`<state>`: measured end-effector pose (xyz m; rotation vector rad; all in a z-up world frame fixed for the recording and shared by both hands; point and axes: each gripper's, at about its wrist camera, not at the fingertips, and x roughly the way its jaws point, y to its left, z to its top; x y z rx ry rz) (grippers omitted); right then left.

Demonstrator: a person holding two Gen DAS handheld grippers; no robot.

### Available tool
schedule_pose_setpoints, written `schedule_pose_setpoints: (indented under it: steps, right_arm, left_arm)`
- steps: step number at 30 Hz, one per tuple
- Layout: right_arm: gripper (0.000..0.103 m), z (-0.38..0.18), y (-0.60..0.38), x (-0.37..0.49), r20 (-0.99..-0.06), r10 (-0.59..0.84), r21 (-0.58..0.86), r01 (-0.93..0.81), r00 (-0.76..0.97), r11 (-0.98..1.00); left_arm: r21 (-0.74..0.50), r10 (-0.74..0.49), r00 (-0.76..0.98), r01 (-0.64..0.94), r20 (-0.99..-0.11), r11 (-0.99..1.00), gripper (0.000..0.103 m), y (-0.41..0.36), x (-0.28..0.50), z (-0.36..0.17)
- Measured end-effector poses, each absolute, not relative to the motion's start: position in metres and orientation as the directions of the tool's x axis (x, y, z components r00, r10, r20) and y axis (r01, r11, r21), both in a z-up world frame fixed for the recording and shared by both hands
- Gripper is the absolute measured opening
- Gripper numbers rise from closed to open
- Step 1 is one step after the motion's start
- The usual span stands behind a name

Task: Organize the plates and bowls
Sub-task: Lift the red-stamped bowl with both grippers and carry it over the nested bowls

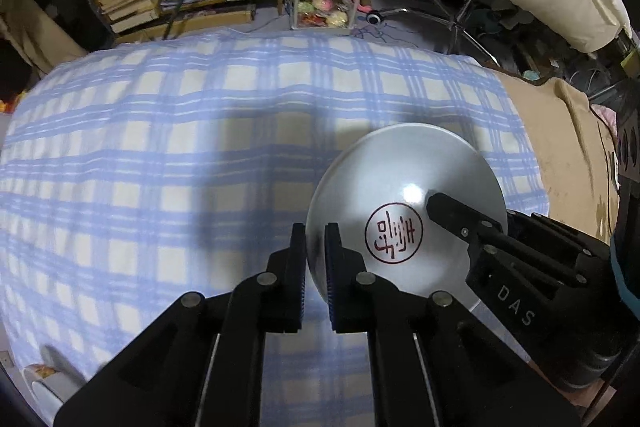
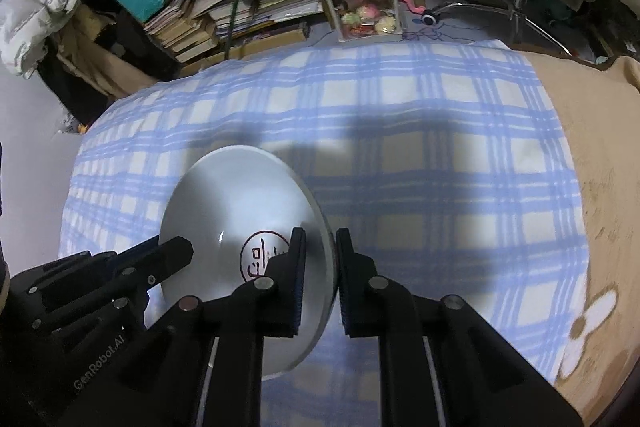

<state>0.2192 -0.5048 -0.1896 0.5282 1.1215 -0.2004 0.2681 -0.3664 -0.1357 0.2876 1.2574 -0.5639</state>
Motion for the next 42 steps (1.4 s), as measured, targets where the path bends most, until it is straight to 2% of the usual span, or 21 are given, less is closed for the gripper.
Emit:
schedule_pose_setpoints:
  steps: [19,42]
  right_arm:
    - [0.016,-0.132,-0.384,0.184,-0.834,0.154,0.354,0.298,0.53,0.886]
    - [0.016,-0.099,-0.222,0.174,-0.796,0.263,0.36,0.077,0.546,0.93]
  left_arm:
    - [-0.046,-0.217,0.311,0.477,-0.925,0.878,0.008,-0.239,0.223,-0.065]
    - [0.009,-0.127,0.426,0.302,-0.896,0.953,0.009,-0.074,0.185,-0.027]
